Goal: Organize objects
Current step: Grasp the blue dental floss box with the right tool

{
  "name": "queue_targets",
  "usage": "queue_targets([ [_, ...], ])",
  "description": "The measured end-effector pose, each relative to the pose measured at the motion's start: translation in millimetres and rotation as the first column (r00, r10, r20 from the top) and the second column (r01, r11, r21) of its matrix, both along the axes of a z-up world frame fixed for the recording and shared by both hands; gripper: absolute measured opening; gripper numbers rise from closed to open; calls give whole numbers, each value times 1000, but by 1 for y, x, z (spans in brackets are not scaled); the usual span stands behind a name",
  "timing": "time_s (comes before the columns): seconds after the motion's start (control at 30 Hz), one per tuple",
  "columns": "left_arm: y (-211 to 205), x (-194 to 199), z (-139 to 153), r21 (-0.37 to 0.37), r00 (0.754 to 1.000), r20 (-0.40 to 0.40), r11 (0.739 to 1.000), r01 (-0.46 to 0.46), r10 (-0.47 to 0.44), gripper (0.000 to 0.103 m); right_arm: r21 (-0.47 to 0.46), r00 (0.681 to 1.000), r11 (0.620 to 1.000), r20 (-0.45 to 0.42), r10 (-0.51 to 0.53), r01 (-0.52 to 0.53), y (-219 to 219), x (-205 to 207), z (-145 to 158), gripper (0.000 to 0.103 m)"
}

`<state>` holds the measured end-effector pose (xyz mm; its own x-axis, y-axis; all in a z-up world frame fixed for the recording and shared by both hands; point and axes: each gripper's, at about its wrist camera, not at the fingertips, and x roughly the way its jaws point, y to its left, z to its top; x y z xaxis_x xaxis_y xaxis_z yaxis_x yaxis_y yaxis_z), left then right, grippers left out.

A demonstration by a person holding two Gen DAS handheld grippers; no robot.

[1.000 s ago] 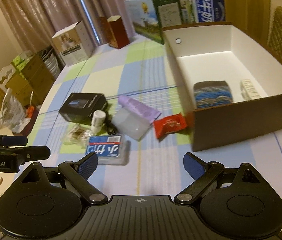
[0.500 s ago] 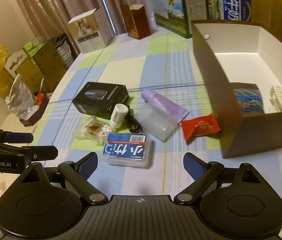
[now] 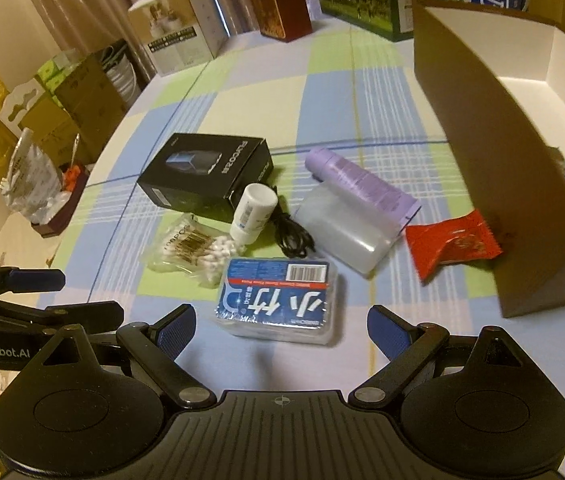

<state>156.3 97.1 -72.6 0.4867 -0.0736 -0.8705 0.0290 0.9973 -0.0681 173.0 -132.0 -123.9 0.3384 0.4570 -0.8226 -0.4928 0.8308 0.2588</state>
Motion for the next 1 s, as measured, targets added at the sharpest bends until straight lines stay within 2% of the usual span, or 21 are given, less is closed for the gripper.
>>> queue_targets([
  [0.57,26,24,-29,28,998,-62,1000,2,0,89,-110,998,993,-43,-40,35,42,16,-35,90],
  [0.73,28,29,-33,24,998,-66,1000,15,-14,89,-121,997,991,-51,-59,52,42,21,-41,85],
  [1.0,23,39,-37,-1,996,-69,998,64,-64,90,-153,994,984,-45,-95,88,31,19,-36,84],
])
